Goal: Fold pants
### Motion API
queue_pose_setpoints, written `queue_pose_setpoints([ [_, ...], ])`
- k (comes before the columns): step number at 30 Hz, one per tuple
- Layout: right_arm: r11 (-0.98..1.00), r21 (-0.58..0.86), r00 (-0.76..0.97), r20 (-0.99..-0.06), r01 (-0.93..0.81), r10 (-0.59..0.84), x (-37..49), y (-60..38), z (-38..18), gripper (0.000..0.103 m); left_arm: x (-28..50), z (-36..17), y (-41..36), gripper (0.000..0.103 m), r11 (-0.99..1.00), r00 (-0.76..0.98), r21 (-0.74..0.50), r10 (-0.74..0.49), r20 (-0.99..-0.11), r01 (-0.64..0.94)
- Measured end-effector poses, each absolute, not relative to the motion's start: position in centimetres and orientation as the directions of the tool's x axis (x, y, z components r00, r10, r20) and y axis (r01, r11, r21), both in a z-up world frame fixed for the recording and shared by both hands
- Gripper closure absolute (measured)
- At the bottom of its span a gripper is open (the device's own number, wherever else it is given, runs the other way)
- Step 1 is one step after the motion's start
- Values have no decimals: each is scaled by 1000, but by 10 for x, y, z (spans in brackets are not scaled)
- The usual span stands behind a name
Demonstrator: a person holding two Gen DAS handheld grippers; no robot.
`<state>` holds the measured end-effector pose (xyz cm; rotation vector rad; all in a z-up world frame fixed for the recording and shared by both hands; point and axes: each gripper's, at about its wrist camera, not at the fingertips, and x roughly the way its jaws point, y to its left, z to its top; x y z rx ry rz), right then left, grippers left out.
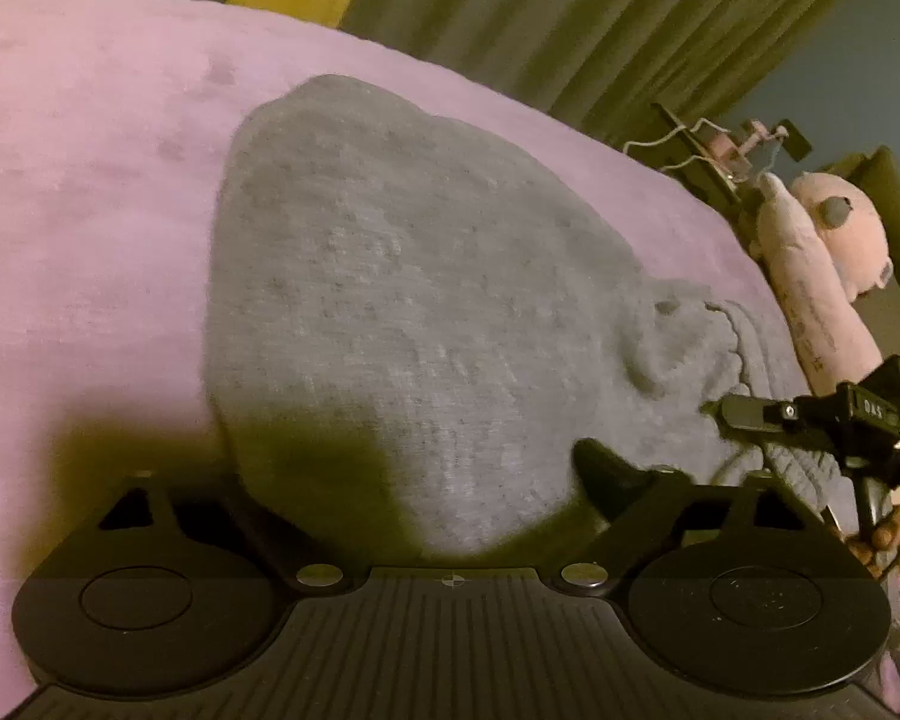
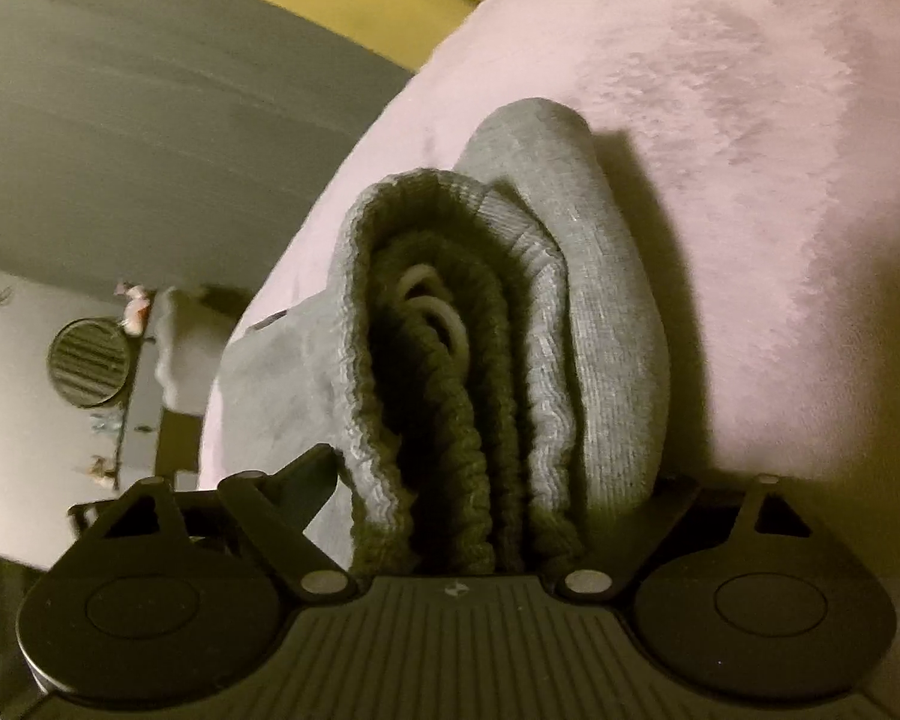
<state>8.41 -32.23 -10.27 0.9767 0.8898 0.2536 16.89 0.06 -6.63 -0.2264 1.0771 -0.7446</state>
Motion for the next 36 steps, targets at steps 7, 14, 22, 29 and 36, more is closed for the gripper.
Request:
queue_pose_setpoints([
  [7, 754, 643, 584, -666, 134, 464, 90, -290, -85, 31, 167, -63, 10, 53, 742, 293, -560, -664, -687, 369],
  [14, 815, 567, 614, -687, 119, 389, 83, -272, -52, 45, 141, -25, -22, 66, 802, 396, -357, -560, -727, 479],
  [22, 806, 591, 708, -584, 35, 397, 90, -258, -8, 46, 161, 33, -37, 71, 835, 518, -299, -527, -674, 461],
  [29, 816, 577, 765, -538, 30, 353, 135, -260, 12, 46, 209, 43, -55, 72, 873, 564, -231, -459, -687, 429],
  [36, 864, 491, 737, -624, 112, 260, 191, -255, -26, 35, 253, -33, -63, 21, 940, 484, -231, -328, -811, 251],
])
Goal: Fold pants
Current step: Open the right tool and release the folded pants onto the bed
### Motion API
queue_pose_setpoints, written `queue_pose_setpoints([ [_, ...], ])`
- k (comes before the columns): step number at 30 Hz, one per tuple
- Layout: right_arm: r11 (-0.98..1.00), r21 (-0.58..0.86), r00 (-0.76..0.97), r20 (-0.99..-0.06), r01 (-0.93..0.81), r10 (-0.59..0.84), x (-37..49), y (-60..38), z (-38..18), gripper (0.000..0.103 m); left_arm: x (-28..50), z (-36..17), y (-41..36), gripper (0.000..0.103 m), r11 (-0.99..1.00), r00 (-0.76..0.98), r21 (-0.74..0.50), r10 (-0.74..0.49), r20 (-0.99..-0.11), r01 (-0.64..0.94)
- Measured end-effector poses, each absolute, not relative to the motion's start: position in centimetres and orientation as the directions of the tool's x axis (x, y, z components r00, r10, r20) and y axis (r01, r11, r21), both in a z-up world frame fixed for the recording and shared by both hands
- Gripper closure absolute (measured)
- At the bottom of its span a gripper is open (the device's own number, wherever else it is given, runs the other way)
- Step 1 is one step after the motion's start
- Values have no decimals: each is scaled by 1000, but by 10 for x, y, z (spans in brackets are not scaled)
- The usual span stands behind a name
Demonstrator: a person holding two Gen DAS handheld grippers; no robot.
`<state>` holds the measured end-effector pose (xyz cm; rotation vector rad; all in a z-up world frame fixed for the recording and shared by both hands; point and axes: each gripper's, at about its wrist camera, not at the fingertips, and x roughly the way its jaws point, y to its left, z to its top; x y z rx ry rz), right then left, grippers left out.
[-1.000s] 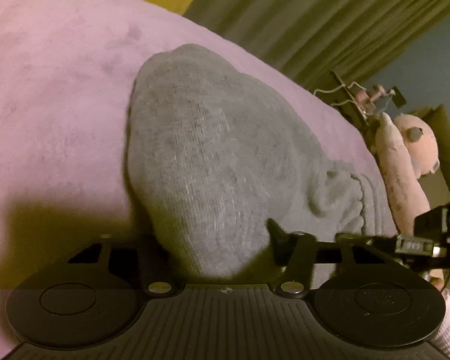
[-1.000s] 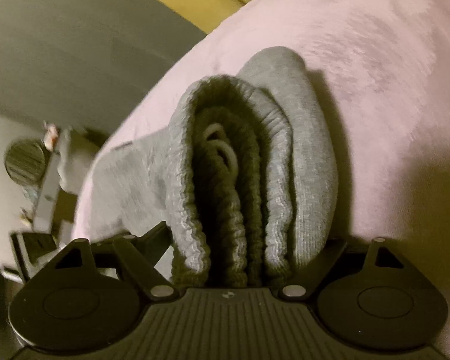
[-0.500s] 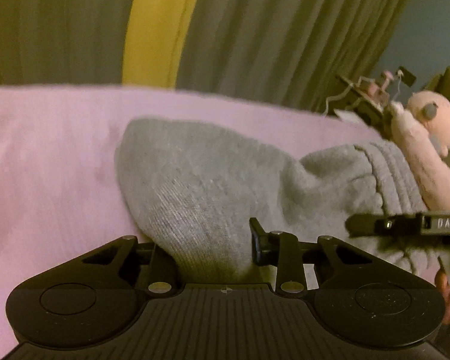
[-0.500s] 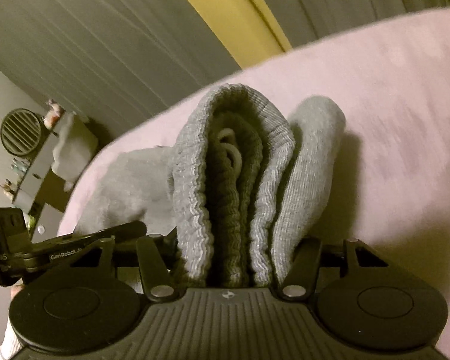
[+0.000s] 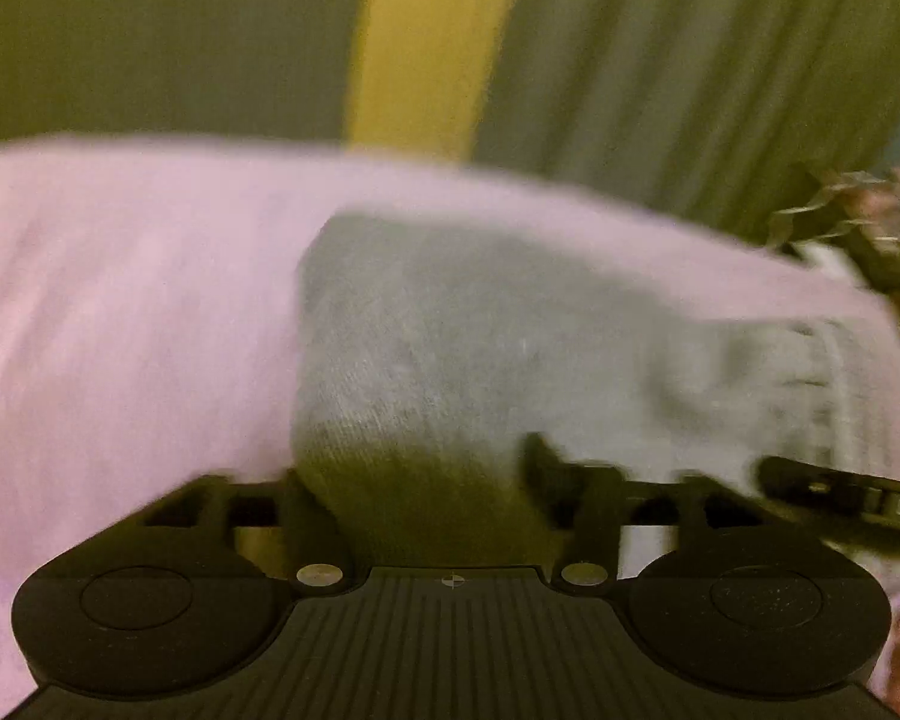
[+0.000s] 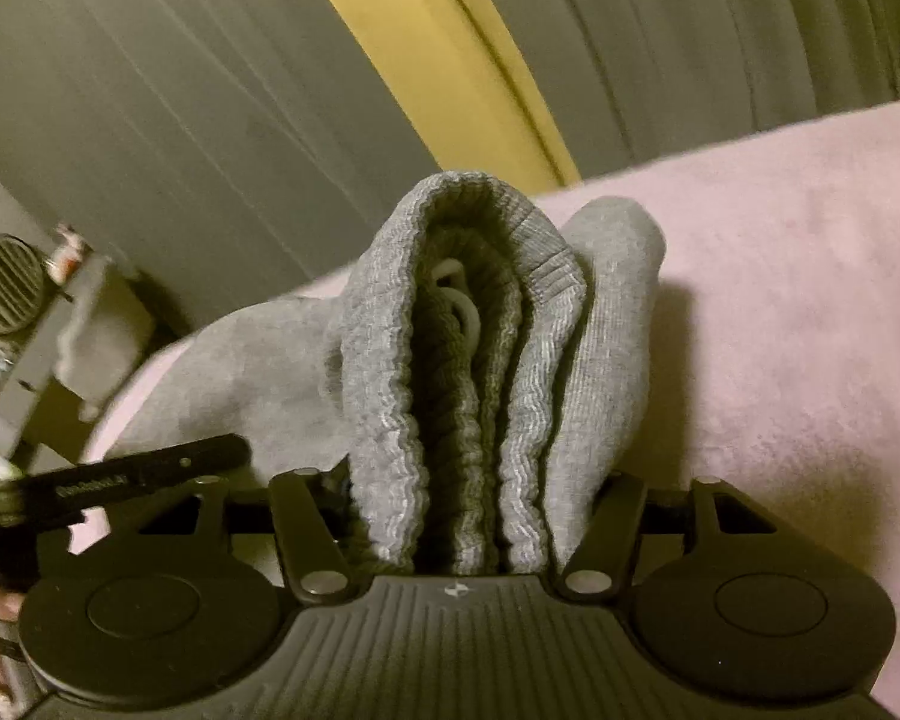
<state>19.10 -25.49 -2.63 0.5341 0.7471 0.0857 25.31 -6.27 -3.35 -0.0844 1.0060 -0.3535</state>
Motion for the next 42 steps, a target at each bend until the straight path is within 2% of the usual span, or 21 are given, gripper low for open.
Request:
queue_pose_setpoints([
  [2, 864, 464, 680, -699, 197, 221, 197, -271, -52, 32, 252, -46, -48, 18, 928, 472, -302, -371, -800, 218],
  [3, 850, 480, 670, -707, 218, 227, 197, -278, -62, 31, 250, -45, -40, 16, 921, 474, -330, -389, -790, 206],
  [6, 833, 508, 704, -673, 218, 226, 183, -287, -55, 15, 238, -33, -21, 9, 925, 494, -325, -380, -782, 196],
  [8, 866, 450, 736, -658, 217, 158, 169, -286, -41, 14, 225, -23, -11, 6, 941, 539, -297, -337, -772, 164],
  [11, 918, 315, 767, -641, 240, 19, 145, -273, -21, 13, 196, -15, 6, 6, 962, 598, -265, -251, -761, 67],
  [13, 950, 234, 802, -597, 208, -28, 132, -248, -5, 13, 175, -16, 15, 6, 955, 608, -296, -251, -753, 27],
  [15, 973, 167, 851, -522, 161, -52, 122, -221, 12, 13, 161, -20, 20, 6, 962, 598, -273, -215, -772, -6],
  [17, 986, 120, 888, -456, 119, -52, 115, -197, 22, 16, 146, -23, 22, 6, 974, 609, -225, -169, -775, -16],
  [18, 990, 102, 898, -438, 99, -44, 114, -187, 23, 27, 137, -25, 24, 6, 977, 621, -214, -156, -768, -18],
  [19, 992, 99, 897, -441, 75, -24, 116, -179, 23, 43, 129, -25, 24, 6, 976, 632, -216, -154, -759, -23],
  [20, 992, 107, 889, -458, 59, -4, 117, -175, 20, 49, 125, -25, 26, 6, 974, 641, -223, -152, -752, -31],
  [24, 996, 66, 812, -584, 63, -13, 137, -166, -16, 57, 107, -22, 39, 6, 961, 676, -271, -159, -720, -63],
  [25, 997, 51, 801, -599, 59, -17, 136, -165, -25, 61, 104, -21, 43, 6, 961, 685, -268, -150, -713, -69],
  [28, 999, -26, 814, -578, 46, -52, 129, -153, -19, 61, 97, -19, 44, 6, 969, 694, -234, -120, -710, -73],
  [29, 998, -22, 815, -577, 58, -60, 124, -149, -13, 61, 98, -19, 44, 6, 971, 690, -231, -122, -714, -67],
  [31, 996, 27, 831, -554, 87, -58, 112, -153, -3, 52, 97, -19, 42, 6, 970, 680, -234, -129, -722, -65],
  [33, 992, 75, 842, -537, 106, -49, 96, -156, 1, 49, 96, -20, 39, 6, 972, 682, -234, -146, -716, -38],
  [37, 992, 86, 804, -594, 88, -20, 76, -166, -18, 46, 100, -22, 40, 6, 981, 695, -191, -122, -709, -23],
  [40, 987, 41, 763, -640, 154, -92, 64, -163, -25, 34, 102, -23, 51, 6, 972, 698, -226, -123, -706, -58],
  [42, 972, 142, 747, -663, 187, -47, 50, -173, -33, 32, 108, -26, 57, 6, 963, 687, -260, -141, -713, -72],
])
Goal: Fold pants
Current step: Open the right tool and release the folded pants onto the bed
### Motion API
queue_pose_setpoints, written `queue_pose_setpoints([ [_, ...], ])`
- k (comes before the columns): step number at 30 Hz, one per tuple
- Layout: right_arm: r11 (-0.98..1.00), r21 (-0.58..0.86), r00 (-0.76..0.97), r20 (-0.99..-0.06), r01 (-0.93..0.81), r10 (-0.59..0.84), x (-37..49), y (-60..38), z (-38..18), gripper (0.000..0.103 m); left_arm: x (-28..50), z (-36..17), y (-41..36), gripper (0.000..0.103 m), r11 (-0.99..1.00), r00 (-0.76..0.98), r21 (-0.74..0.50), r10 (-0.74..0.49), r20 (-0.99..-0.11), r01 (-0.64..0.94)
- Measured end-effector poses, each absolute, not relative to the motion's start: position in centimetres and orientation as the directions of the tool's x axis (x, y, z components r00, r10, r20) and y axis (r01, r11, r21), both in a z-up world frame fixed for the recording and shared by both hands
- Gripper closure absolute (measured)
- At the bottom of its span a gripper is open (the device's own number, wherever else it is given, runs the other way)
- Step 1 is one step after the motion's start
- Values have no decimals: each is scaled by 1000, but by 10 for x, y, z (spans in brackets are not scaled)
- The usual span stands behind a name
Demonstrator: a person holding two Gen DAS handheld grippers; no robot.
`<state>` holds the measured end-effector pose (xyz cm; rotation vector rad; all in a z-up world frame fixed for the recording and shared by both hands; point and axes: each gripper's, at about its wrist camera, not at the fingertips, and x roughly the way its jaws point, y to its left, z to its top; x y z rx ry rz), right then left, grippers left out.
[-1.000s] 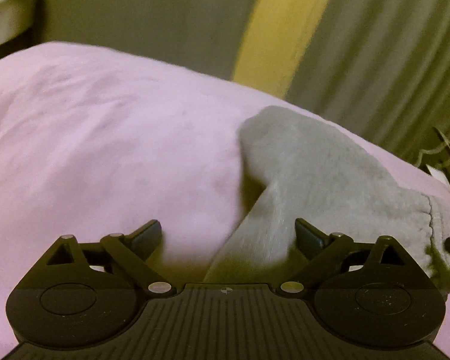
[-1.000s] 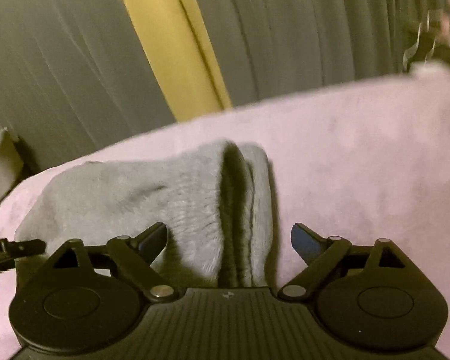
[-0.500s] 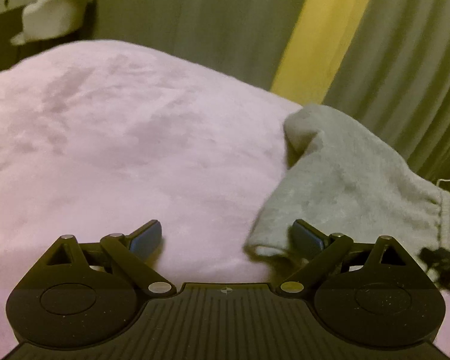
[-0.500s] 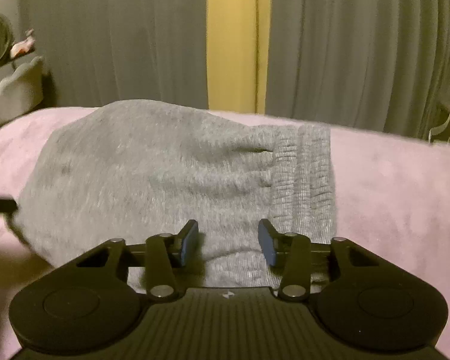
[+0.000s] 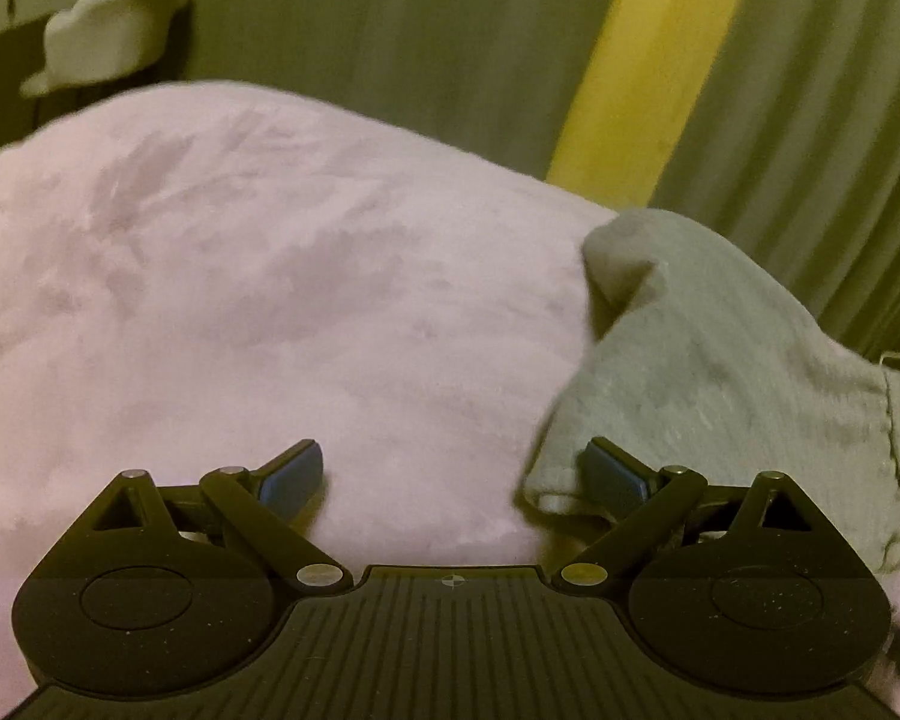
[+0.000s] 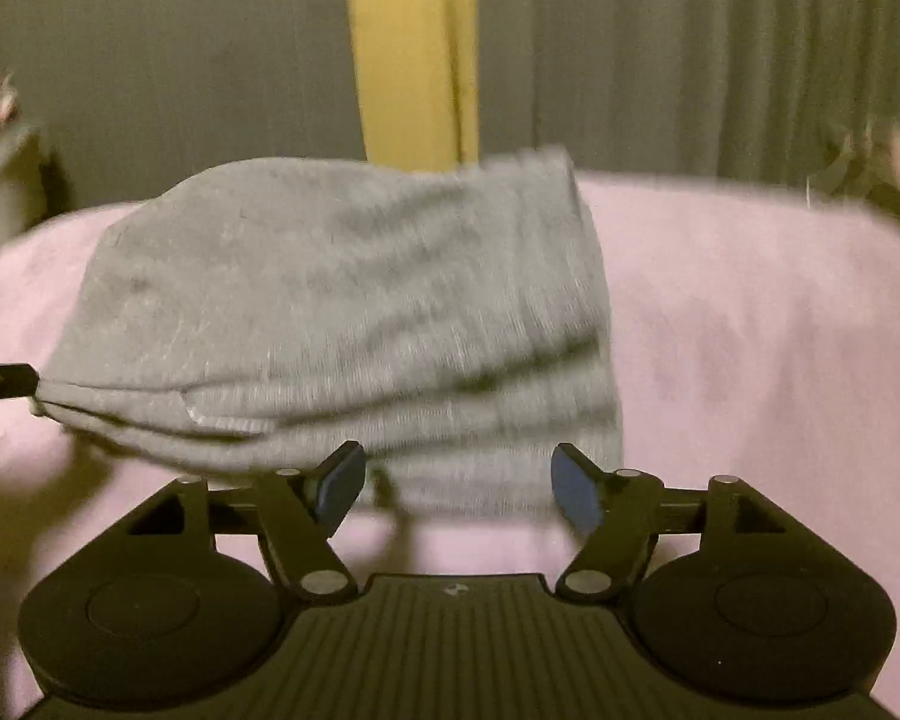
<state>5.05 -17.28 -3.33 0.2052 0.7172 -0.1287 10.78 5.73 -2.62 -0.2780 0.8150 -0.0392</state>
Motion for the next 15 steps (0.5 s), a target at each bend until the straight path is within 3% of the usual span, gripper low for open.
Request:
queue_pose_setpoints([
  [2, 953, 220, 727, -687, 206, 2, 39, -179, -44, 31, 112, -28, 58, 6, 958, 687, -280, -169, -707, -53],
  [11, 947, 225, 719, -695, 230, -10, 43, -181, -64, 31, 139, -47, 42, 6, 912, 635, -405, -351, -688, 66],
  [13, 950, 222, 721, -693, 221, -6, 49, -181, -67, 40, 140, -49, 38, 6, 910, 638, -407, -358, -682, 76],
  [14, 953, 212, 724, -689, 218, -13, 51, -181, -67, 46, 140, -48, 36, 13, 911, 638, -404, -363, -679, 88],
  [15, 956, 199, 726, -688, 218, -22, 54, -181, -68, 54, 142, -49, 36, 34, 901, 627, -422, -389, -675, 105],
])
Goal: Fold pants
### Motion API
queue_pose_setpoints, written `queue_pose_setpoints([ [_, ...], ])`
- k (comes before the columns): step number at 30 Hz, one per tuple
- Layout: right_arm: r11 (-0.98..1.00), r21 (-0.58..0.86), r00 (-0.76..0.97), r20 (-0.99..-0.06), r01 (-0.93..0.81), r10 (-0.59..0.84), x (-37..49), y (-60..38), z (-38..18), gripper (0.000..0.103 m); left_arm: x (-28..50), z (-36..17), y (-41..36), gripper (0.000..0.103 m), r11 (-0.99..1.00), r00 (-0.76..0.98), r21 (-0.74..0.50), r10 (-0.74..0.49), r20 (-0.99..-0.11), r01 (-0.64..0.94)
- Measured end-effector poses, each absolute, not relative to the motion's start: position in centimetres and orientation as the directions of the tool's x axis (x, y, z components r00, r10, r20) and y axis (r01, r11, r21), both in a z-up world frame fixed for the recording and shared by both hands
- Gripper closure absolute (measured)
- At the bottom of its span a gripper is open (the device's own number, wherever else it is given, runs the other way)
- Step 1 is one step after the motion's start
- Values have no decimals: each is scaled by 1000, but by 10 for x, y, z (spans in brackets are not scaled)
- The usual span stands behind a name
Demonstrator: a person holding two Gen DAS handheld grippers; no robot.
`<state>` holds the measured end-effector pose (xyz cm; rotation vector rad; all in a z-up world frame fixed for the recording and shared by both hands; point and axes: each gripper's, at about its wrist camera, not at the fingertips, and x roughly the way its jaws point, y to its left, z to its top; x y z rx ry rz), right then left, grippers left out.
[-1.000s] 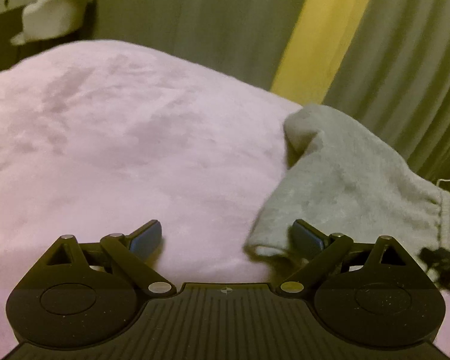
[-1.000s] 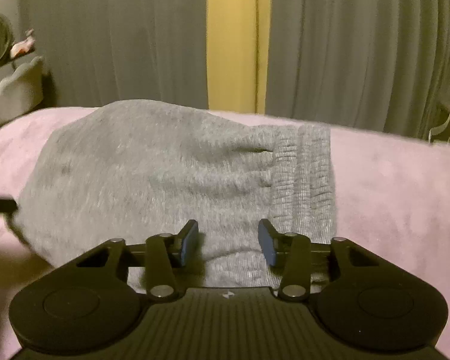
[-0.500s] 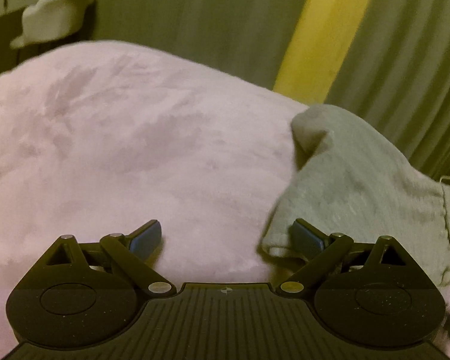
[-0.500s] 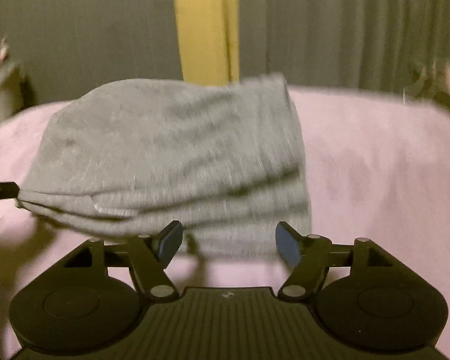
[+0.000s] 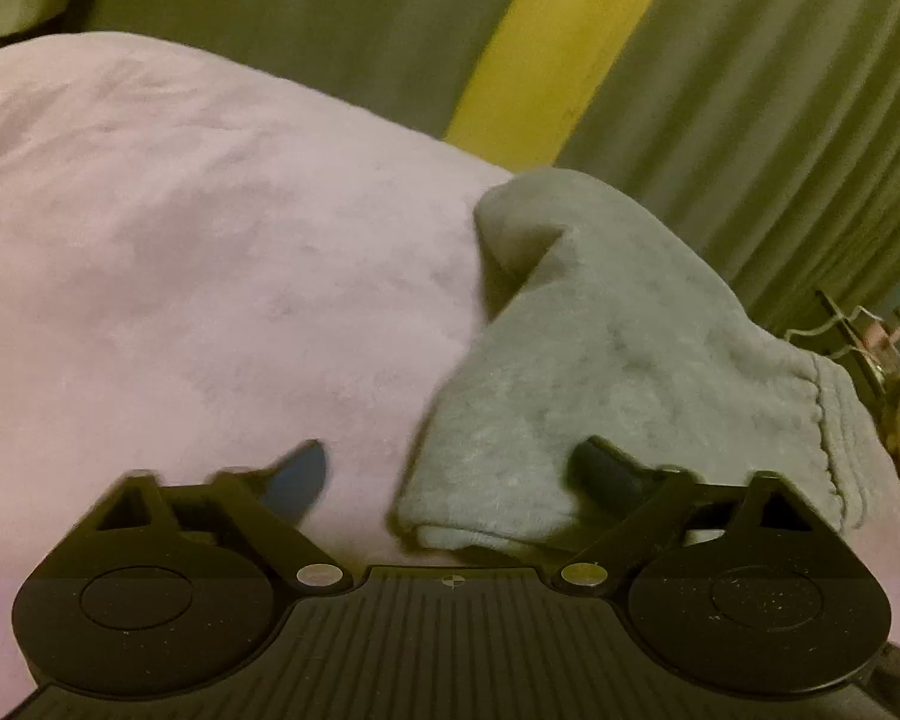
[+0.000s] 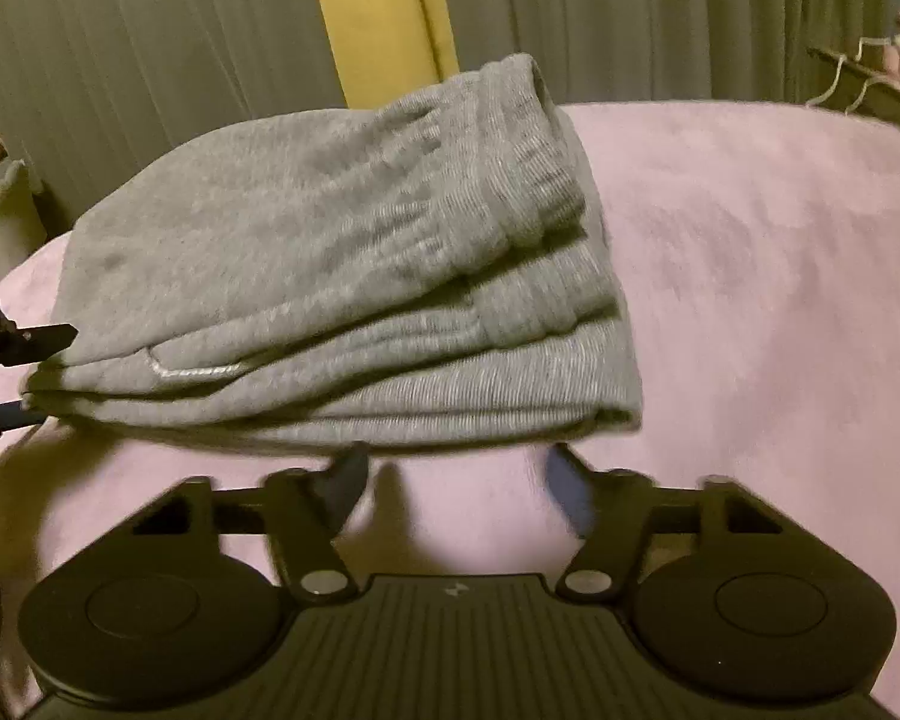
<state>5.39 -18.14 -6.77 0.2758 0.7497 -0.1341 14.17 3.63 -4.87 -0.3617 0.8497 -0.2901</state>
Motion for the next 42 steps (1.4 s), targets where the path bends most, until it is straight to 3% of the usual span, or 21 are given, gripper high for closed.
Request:
queue_pose_setpoints([
  [1, 956, 191, 725, -688, 221, -30, 57, -183, -68, 57, 141, -50, 37, 43, 881, 612, -459, -427, -665, 116],
  [4, 947, 218, 731, -682, 237, -26, 60, -191, -65, 63, 139, -50, 37, 45, 880, 597, -467, -421, -683, 86],
  [13, 953, 175, 736, -673, 249, -68, 73, -193, -60, 65, 117, -45, 25, 48, 920, 608, -379, -358, -709, 100],
  [16, 950, 174, 724, -686, 259, -72, 76, -192, -60, 65, 112, -44, 32, 36, 922, 619, -379, -340, -707, 74],
  [17, 953, 162, 713, -697, 256, -73, 77, -190, -59, 63, 110, -44, 33, 26, 930, 627, -364, -316, -712, 54],
  [18, 955, 152, 704, -707, 255, -75, 75, -188, -57, 60, 108, -44, 34, 19, 937, 633, -346, -292, -717, 42],
  [20, 959, 133, 693, -717, 248, -80, 66, -182, -51, 47, 104, -42, 34, 17, 947, 642, -319, -263, -720, 31],
  [22, 968, 119, 699, -711, 222, -73, 49, -174, -44, 23, 98, -38, 33, 15, 952, 647, -304, -250, -720, 30],
  [25, 979, 105, 692, -720, 175, -46, 22, -159, -36, 2, 90, -33, 26, 7, 971, 640, -237, -198, -742, 25],
  [30, 992, 46, 640, -767, 121, -43, -6, -130, -27, 0, 76, -30, 13, 7, 993, 603, -113, -116, -790, 43],
  [42, 989, 7, 651, -754, 146, -90, -10, -109, 27, 0, 53, -12, 22, 6, 992, 589, -120, -70, -805, -47],
])
